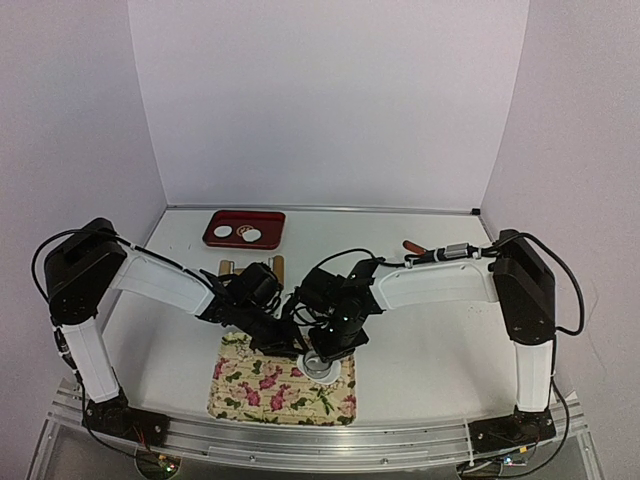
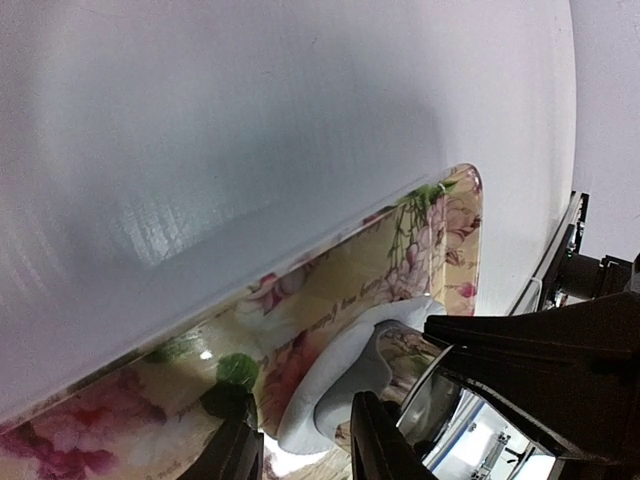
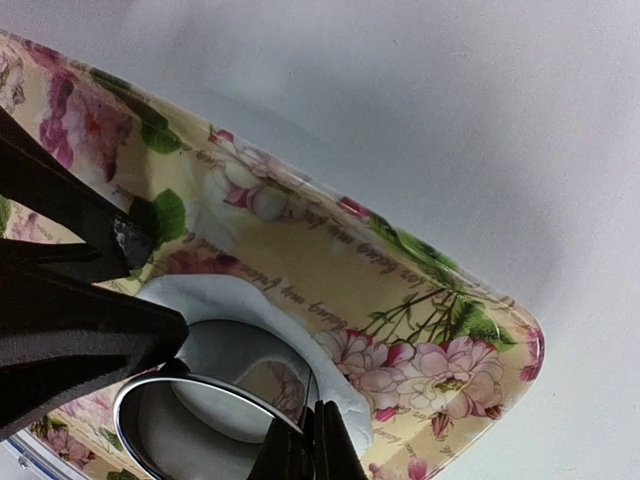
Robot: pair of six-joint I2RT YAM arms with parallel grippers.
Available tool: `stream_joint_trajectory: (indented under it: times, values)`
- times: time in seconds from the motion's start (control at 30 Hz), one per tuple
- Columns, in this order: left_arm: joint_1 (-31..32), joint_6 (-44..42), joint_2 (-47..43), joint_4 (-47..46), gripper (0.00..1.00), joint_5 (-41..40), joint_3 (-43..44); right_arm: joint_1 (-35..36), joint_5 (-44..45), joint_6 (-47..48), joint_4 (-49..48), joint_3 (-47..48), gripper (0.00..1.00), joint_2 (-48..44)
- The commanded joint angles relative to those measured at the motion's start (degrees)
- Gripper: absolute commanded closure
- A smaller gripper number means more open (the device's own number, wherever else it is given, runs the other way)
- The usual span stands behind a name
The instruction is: Roll out the dumpling wrappers from the dough
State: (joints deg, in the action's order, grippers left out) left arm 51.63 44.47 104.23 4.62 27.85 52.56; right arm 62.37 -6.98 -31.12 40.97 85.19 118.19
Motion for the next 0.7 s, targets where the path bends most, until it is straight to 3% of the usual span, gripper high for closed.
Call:
stream_joint_trajectory:
  times: [0.0, 0.17, 0.4, 0.67]
  values:
    - [0.03, -0.18, 3.17, -1.57, 0.69, 2.24, -0.04, 0.68, 0.42, -0.73, 2.36, -0.72, 1.0, 3.62]
    - [0.13, -0.56, 4.59, -1.62, 0.76, 3.16, 0.23, 0.72, 0.64, -1.15, 2.36, -1.07, 1.0, 3.73]
    - [0.14, 0.21, 2.2, -2.96, 0.99, 4.75, -0.93, 0.72, 1.16, -1.67, 2.54, -1.38, 1.0, 3.96]
    - [0.13, 2.49, -4.52, -0.69, 1.0, 0.07, -3.49, 0.67, 3.15, -2.56, 4.82, -1.4, 1.0, 4.55]
